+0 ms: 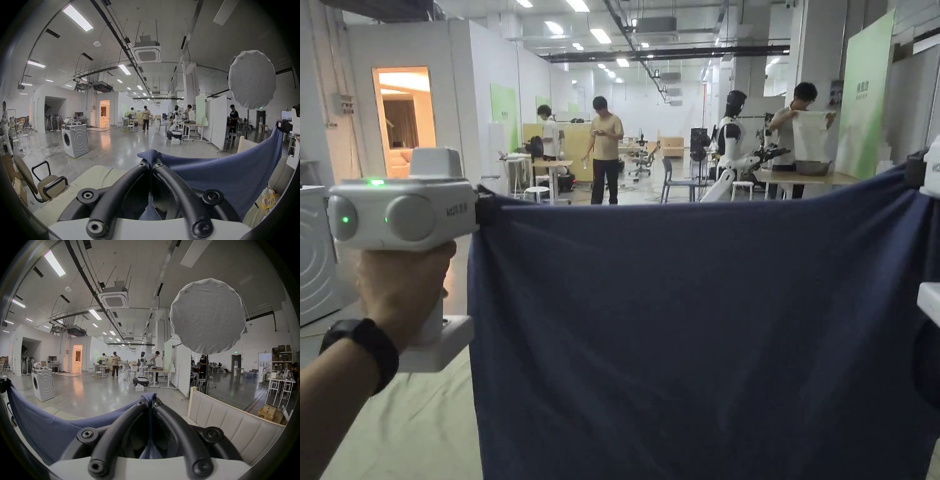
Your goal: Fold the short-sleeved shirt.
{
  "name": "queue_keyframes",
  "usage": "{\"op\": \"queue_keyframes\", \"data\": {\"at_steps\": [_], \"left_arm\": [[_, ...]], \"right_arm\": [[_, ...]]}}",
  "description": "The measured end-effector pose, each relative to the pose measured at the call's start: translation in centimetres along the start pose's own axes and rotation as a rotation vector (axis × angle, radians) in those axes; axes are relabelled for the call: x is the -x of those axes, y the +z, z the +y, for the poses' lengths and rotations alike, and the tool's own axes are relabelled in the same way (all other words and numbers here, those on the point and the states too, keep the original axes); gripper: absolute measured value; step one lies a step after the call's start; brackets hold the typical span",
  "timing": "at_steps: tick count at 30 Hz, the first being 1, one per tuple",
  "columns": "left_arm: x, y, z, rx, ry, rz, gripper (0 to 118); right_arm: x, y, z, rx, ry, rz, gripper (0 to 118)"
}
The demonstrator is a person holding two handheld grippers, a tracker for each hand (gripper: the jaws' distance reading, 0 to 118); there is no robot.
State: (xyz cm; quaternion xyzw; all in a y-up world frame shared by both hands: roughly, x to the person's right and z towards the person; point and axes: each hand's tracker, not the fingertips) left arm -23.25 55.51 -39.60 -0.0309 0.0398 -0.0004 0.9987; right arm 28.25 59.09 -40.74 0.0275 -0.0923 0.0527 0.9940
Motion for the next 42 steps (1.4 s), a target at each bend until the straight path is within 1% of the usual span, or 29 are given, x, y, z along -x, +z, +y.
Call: {"op": "queue_keyframes", "data": {"at_steps": [3, 6, 9, 10, 12, 14, 15, 16, 17, 18, 21, 23, 24, 25, 26, 27, 28, 29, 30, 31, 32, 33, 34, 36, 37, 38, 39, 40, 42], "left_arm": [[-0.7, -2.3, -0.8, 0.026, 0.005, 0.003, 2], [-1.4, -4.1, -1.3, 0.042, -0.013, 0.007, 2], [-1.7, -5.3, -1.6, 0.047, -0.014, -0.001, 2], [-1.8, -5.4, -1.6, 0.041, -0.027, -0.003, 2], [-1.9, -5.7, -1.3, 0.031, -0.038, 0.006, 2], [-1.8, -5.7, -1.0, 0.021, -0.008, 0.0, 2], [-1.8, -5.8, -0.8, 0.022, -0.018, 0.0, 2], [-1.9, -5.9, -1.0, 0.019, -0.024, 0.006, 2], [-1.9, -6.1, -1.2, 0.021, -0.03, 0.015, 2], [-1.7, -6.2, -1.7, 0.035, -0.027, 0.017, 2], [-1.7, -6.7, -4.3, 0.077, 0.002, 0.012, 2], [-1.7, -6.9, -7.2, 0.12, 0.04, -0.037, 2], [-1.7, -6.7, -8.9, 0.13, 0.059, -0.062, 2], [-1.9, -6.7, -11.0, 0.165, 0.062, -0.043, 2], [-1.8, -6.6, -12.7, 0.2, 0.067, -0.039, 2], [-1.7, -6.4, -14.3, 0.231, 0.077, -0.051, 2], [-1.6, -5.9, -15.9, 0.242, 0.094, -0.06, 2], [-1.5, -5.2, -17.2, 0.258, 0.113, -0.064, 2], [-1.1, -4.6, -18.3, 0.265, 0.142, -0.083, 2], [-0.9, -3.4, -19.5, 0.261, 0.149, -0.098, 2], [-0.6, -2.1, -20.7, 0.265, 0.173, -0.119, 2], [-0.4, -0.5, -21.8, 0.237, 0.18, -0.145, 2], [0.7, 0.7, -23.4, 0.259, 0.174, -0.155, 2], [1.3, 4.9, -26.5, 0.262, 0.172, -0.185, 2], [1.5, 7.7, -28.3, 0.281, 0.178, -0.189, 2], [1.9, 10.2, -29.9, 0.294, 0.202, -0.2, 2], [2.3, 12.7, -31.5, 0.314, 0.226, -0.214, 2], [2.5, 15.2, -33.0, 0.336, 0.222, -0.198, 2], [2.6, 19.9, -35.2, 0.394, 0.221, -0.196, 2]], "right_arm": [[0.7, -1.4, -0.9, -0.007, 0.014, -0.028, 3], [1.1, -3.0, -1.6, 0.005, 0.005, -0.032, 3], [1.5, -4.1, -2.0, -0.008, 0.063, -0.044, 3], [1.4, -4.4, -1.6, -0.019, 0.065, -0.053, 3], [1.6, -4.8, -1.2, -0.008, 0.016, -0.04, 3], [1.2, -4.7, -1.1, -0.053, 0.053, -0.048, 3], [1.2, -4.7, -1.1, -0.049, 0.066, -0.052, 3], [1.2, -4.7, -1.1, -0.051, 0.069, -0.049, 3], [1.4, -6.3, -1.4, 0.022, 0.028, 0.019, 3], [1.5, -6.8, -1.8, 0.034, 0.044, 0.018, 3], [1.9, -8.1, -4.7, 0.081, 0.075, 0.047, 3], [1.8, -8.8, -7.8, 0.14, 0.047, 0.061, 3], [1.7, -9.0, -9.7, 0.163, 0.008, 0.074, 3], [1.5, -7.5, -11.9, 0.181, 0.005, 0.064, 3], [1.4, -7.1, -14.4, 0.231, -0.019, 0.056, 3], [1.3, -7.1, -15.8, 0.222, 0.012, 0.06, 3], [1.0, -7.0, -17.7, 0.264, 0.002, 0.067, 3], [1.4, -3.7, -18.8, 0.278, -0.02, 0.092, 3], [1.2, -3.2, -19.7, 0.289, -0.011, 0.101, 3], [0.7, -1.8, -21.1, 0.313, -0.046, 0.113, 3], [0.2, 0.2, -21.9, 0.274, -0.04, 0.123, 3], [-0.4, 2.2, -23.0, 0.279, -0.082, 0.131, 3], [-1.2, 4.2, -24.4, 0.276, -0.116, 0.13, 3], [-2.7, 8.5, -27.3, 0.285, -0.143, 0.168, 3], [-3.2, 11.4, -28.9, 0.297, -0.146, 0.173, 3], [-3.9, 14.0, -30.4, 0.338, -0.157, 0.188, 3], [-4.4, 16.4, -31.8, 0.331, -0.148, 0.182, 3], [-4.9, 19.0, -33.2, 0.381, -0.136, 0.191, 3], [-5.4, 23.9, -35.6, 0.417, -0.072, 0.197, 3]]}}
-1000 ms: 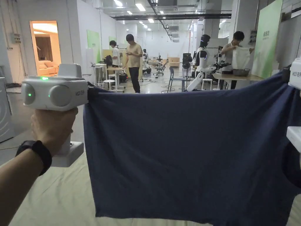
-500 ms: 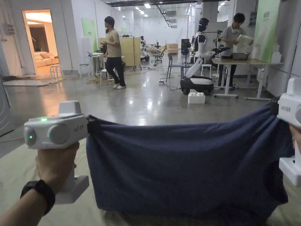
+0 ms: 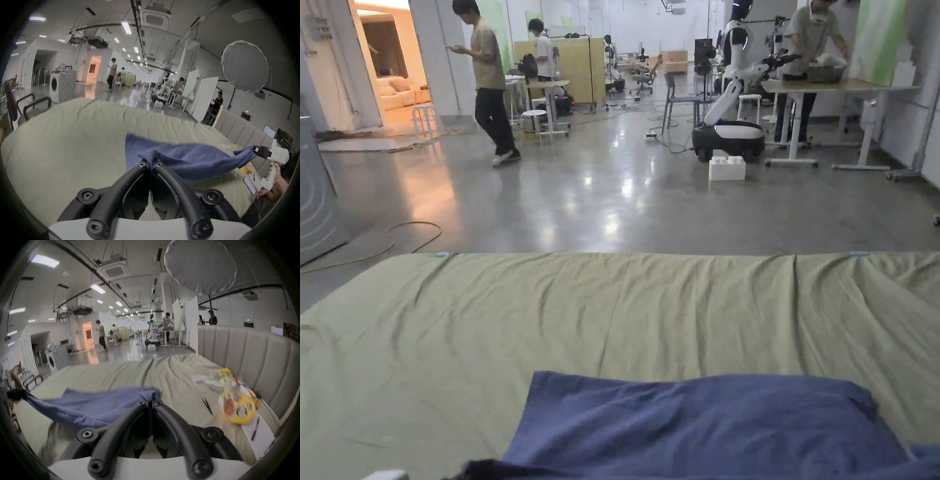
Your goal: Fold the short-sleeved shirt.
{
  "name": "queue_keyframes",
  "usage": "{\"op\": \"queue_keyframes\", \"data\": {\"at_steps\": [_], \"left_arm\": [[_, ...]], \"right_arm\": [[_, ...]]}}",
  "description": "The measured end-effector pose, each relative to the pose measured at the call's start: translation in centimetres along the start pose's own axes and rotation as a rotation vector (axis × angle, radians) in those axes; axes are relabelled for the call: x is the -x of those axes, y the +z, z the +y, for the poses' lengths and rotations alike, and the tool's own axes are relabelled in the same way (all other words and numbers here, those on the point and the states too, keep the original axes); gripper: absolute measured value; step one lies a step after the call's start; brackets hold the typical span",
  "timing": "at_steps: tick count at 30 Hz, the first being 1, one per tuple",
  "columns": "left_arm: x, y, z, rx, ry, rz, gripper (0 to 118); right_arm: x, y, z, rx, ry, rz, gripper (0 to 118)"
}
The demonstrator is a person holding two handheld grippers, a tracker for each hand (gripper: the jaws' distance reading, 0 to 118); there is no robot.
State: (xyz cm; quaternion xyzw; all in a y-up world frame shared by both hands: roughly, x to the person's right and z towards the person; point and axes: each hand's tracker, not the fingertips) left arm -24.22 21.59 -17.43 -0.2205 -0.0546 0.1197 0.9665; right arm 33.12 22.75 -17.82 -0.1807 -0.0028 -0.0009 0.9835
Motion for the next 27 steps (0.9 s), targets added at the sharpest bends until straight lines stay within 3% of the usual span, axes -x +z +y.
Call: {"op": "queue_keyframes", "data": {"at_steps": [2, 7, 10, 12, 14, 15, 16, 18, 19, 21, 24, 27], "left_arm": [[0.3, 3.0, -3.0, 0.033, -0.007, 0.03, 2], [1.0, 8.2, -7.6, 0.169, -0.032, 0.02, 2], [1.6, 8.6, -9.2, 0.243, -0.001, 0.049, 2], [2.3, 8.3, -10.2, 0.296, 0.023, 0.072, 2], [2.4, 7.4, -10.7, 0.34, -0.04, 0.098, 3], [2.5, 7.1, -10.9, 0.371, -0.043, 0.105, 8], [2.6, 7.1, -11.2, 0.361, -0.044, 0.13, 25], [3.1, 7.1, -11.6, 0.383, -0.032, 0.153, 71], [3.5, 7.4, -11.6, 0.378, -0.02, 0.16, 92], [4.1, 8.9, -11.2, 0.311, 0.016, 0.209, 95], [2.9, 11.7, -9.3, 0.183, -0.04, 0.297, 95], [0.2, 14.8, -6.5, -0.007, -0.107, 0.302, 95]], "right_arm": [[-0.3, 3.3, -3.4, 0.075, 0.019, 0.046, 3], [-0.8, 9.2, -9.6, 0.225, 0.011, 0.025, 3], [-0.6, 10.2, -11.4, 0.274, 0.005, 0.011, 3], [-0.6, 10.3, -12.3, 0.342, -0.04, 0.031, 3], [-0.1, 9.7, -12.8, 0.344, -0.038, 0.026, 3], [-0.3, 9.6, -13.1, 0.385, -0.025, 0.043, 4], [-0.2, 9.0, -13.3, 0.446, -0.015, 0.048, 15], [-0.2, 8.2, -13.9, 0.5, 0.006, 0.036, 73], [-0.8, 8.5, -13.9, 0.53, 0.005, 0.034, 94], [-1.4, 9.2, -13.6, 0.483, -0.017, 0.0, 89], [-2.4, 11.0, -12.0, 0.393, -0.088, -0.071, 89], [-1.7, 13.5, -8.6, 0.206, -0.075, -0.064, 89]]}}
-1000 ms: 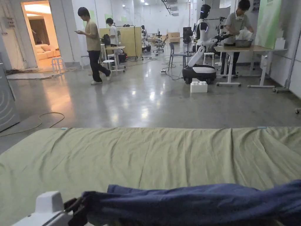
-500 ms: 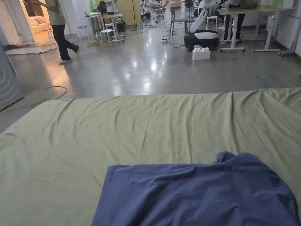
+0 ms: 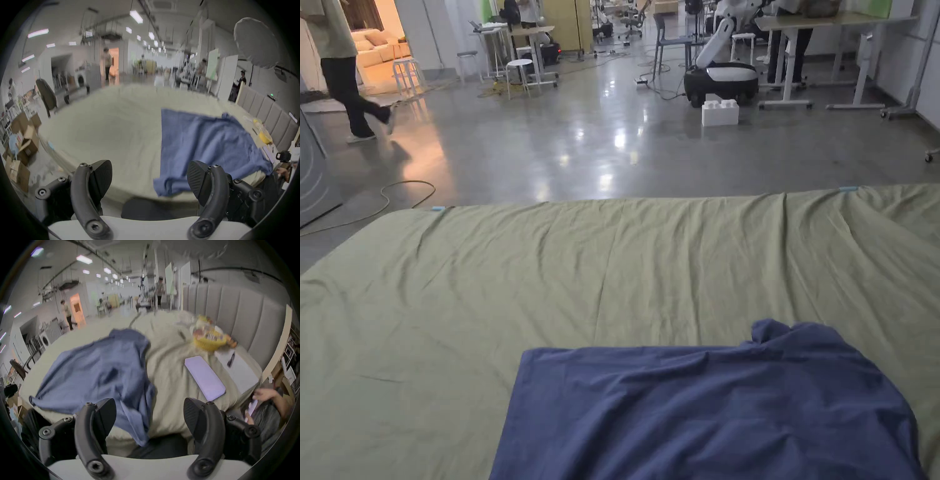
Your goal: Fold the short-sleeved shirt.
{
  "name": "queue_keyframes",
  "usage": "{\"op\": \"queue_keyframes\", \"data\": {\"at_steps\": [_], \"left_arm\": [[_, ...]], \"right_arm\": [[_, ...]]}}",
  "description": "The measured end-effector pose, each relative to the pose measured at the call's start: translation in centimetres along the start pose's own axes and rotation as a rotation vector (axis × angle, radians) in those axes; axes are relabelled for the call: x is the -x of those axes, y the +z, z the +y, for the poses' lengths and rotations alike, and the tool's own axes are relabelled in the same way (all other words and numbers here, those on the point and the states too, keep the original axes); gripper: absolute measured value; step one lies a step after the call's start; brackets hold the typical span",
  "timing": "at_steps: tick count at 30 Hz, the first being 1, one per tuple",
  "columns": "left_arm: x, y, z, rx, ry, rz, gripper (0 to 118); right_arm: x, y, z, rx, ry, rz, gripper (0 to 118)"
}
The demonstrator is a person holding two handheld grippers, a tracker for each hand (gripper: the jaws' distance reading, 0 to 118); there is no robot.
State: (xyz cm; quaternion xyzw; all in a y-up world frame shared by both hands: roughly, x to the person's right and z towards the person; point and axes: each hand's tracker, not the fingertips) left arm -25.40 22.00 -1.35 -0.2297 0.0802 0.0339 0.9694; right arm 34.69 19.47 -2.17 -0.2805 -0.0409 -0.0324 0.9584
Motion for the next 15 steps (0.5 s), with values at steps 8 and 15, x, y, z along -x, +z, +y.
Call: {"op": "queue_keyframes", "data": {"at_steps": [8, 15], "left_arm": [[-5.9, 5.6, 7.1, -0.335, -0.087, -0.098, 94], [-8.9, 6.7, 8.9, -0.384, -0.151, -0.213, 62]], "right_arm": [[5.8, 5.1, 7.1, -0.39, 0.079, 0.155, 89], [7.8, 5.7, 7.9, -0.404, 0.084, 0.249, 54]]}}
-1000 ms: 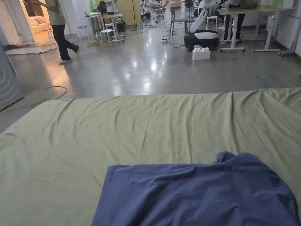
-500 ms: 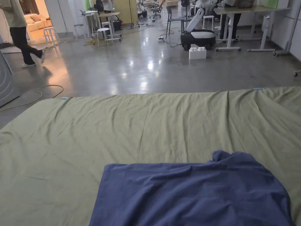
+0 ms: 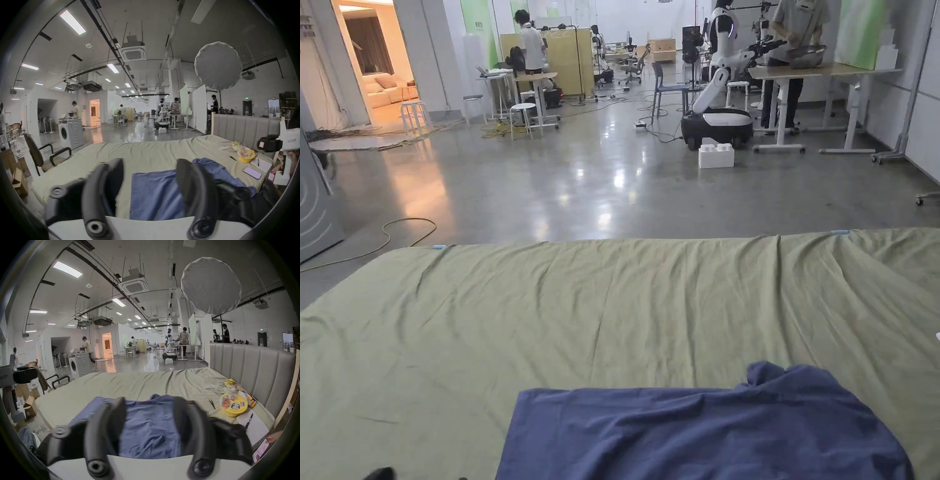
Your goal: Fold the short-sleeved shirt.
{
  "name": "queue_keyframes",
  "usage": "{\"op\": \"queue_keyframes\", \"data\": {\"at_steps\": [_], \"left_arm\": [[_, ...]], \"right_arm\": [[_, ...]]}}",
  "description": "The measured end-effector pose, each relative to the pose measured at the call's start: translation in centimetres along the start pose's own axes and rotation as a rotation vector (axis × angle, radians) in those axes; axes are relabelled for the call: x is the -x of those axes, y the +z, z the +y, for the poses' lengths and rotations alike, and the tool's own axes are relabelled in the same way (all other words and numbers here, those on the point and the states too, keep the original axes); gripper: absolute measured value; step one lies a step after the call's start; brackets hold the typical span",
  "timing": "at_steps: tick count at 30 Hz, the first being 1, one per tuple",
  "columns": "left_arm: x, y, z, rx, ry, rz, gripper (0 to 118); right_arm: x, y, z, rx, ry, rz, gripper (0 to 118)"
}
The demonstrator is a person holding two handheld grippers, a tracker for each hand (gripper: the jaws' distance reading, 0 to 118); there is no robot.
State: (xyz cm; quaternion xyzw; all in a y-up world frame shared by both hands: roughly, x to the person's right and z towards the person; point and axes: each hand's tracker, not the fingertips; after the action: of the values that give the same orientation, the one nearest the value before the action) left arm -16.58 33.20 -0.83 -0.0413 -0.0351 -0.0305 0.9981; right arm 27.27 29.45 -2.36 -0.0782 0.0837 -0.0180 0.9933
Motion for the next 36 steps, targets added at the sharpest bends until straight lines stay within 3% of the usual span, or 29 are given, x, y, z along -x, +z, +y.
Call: {"op": "queue_keyframes", "data": {"at_steps": [1, 2, 3, 5, 6, 8, 9, 10, 19, 22, 24, 25, 27, 28, 29, 30, 31, 36], "left_arm": [[0.0, 0.1, 0.0, -0.006, 0.011, -0.051, 36], [-0.1, -0.1, -0.1, -0.001, 0.013, -0.075, 6], [-0.4, -0.2, -0.3, 0.0, 0.005, -0.048, 0], [-0.5, -0.5, -0.5, 0.028, 0.004, -0.087, 0], [-0.4, -0.6, -0.6, 0.033, 0.004, -0.085, 0], [-0.2, -0.7, -0.7, 0.03, -0.001, -0.079, 0], [-0.1, -0.9, -0.8, 0.033, 0.0, -0.083, 0], [-0.2, -0.6, -0.5, 0.026, 0.004, -0.072, 0], [1.1, -0.9, -1.5, 0.085, 0.033, -0.06, 0], [2.1, -1.8, -2.9, 0.167, 0.055, -0.044, 0], [3.2, -3.1, -4.7, 0.313, 0.071, -0.041, 0], [4.0, -3.7, -5.8, 0.35, 0.066, -0.017, 4], [5.5, -4.7, -8.3, 0.443, 0.094, -0.022, 35], [6.3, -5.2, -9.6, 0.499, 0.103, -0.04, 42], [7.0, -5.7, -10.9, 0.537, 0.103, -0.028, 42], [7.5, -6.1, -12.1, 0.59, 0.094, -0.044, 66], [7.7, -6.4, -13.2, 0.633, 0.082, -0.068, 79], [8.1, -8.9, -18.0, 0.821, 0.145, -0.127, 79]], "right_arm": [[0.1, 0.0, -0.2, 0.001, -0.005, -0.002, 28], [0.3, 0.0, -0.3, 0.0, -0.007, -0.004, 9], [0.4, 0.1, -0.4, -0.002, -0.006, -0.009, 4], [0.6, -0.1, -0.7, 0.05, -0.014, -0.003, 0], [0.8, 0.1, -0.5, -0.008, 0.029, -0.017, 0], [0.6, 0.0, -0.5, 0.006, 0.017, -0.002, 0], [0.7, -0.1, -0.6, 0.055, -0.032, -0.007, 0], [0.8, -0.1, -0.4, 0.012, 0.001, -0.008, 0], [0.4, -0.2, -1.0, 0.02, -0.021, -0.009, 0], [0.7, -0.3, -1.4, 0.047, -0.028, -0.002, 0], [0.6, -0.4, -2.0, 0.078, -0.04, -0.002, 0], [0.0, -0.1, -3.1, 0.087, -0.049, -0.002, 0], [-0.5, 0.0, -4.1, 0.114, -0.072, 0.004, 0], [-0.7, 0.1, -4.5, 0.124, -0.084, 0.002, 0], [-0.6, 0.1, -4.8, 0.134, -0.094, 0.001, 0], [-0.8, 0.1, -5.2, 0.151, -0.106, -0.003, 0], [-1.0, 0.1, -5.6, 0.169, -0.116, -0.007, 0], [-1.0, 0.3, -5.2, 0.209, -0.136, -0.027, 0]]}}
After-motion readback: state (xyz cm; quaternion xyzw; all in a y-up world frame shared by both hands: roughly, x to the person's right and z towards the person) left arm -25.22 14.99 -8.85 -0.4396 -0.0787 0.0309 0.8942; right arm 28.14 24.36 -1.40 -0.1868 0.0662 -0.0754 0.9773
